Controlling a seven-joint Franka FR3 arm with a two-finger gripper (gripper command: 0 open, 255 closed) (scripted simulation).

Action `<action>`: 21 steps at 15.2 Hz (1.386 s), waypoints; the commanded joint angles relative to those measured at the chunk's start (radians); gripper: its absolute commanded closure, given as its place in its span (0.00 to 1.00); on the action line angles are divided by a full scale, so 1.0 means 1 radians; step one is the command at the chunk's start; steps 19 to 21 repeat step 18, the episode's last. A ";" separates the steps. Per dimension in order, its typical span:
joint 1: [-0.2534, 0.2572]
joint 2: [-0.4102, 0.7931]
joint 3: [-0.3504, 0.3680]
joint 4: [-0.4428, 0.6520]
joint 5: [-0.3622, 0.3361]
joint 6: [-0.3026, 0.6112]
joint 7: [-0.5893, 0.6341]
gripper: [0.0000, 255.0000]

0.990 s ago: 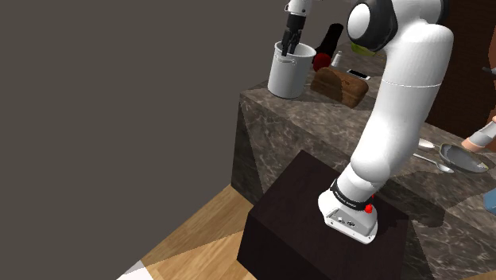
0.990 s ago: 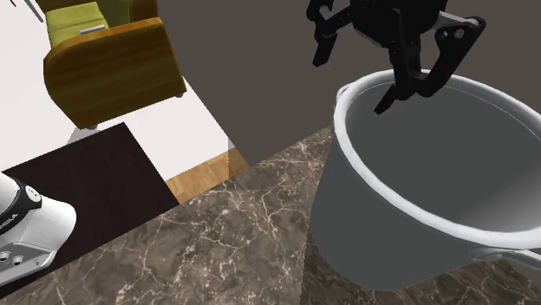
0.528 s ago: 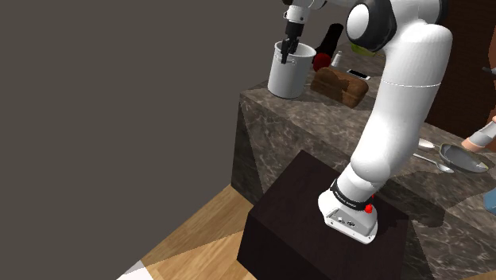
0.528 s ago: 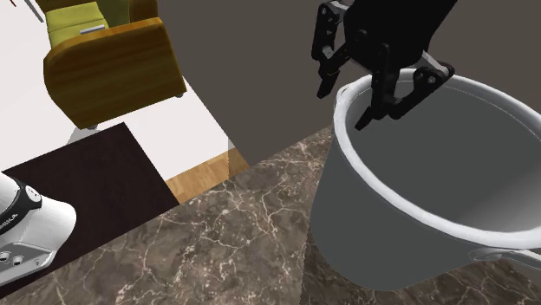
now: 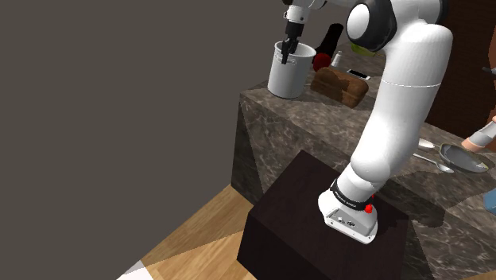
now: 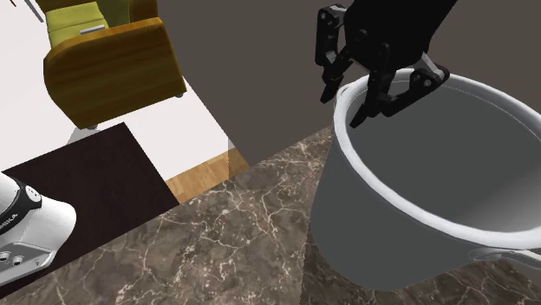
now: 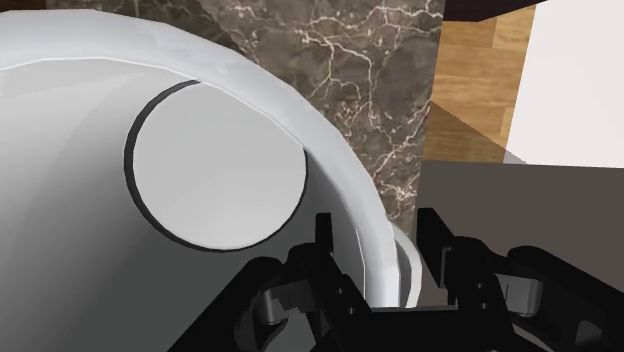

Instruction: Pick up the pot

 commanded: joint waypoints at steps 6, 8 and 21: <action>-0.005 0.001 -0.002 0.066 -0.001 -0.066 0.007 1.00; -0.008 0.003 -0.002 0.096 -0.001 -0.094 0.009 1.00; -0.026 0.024 -0.005 0.236 0.008 -0.214 0.016 1.00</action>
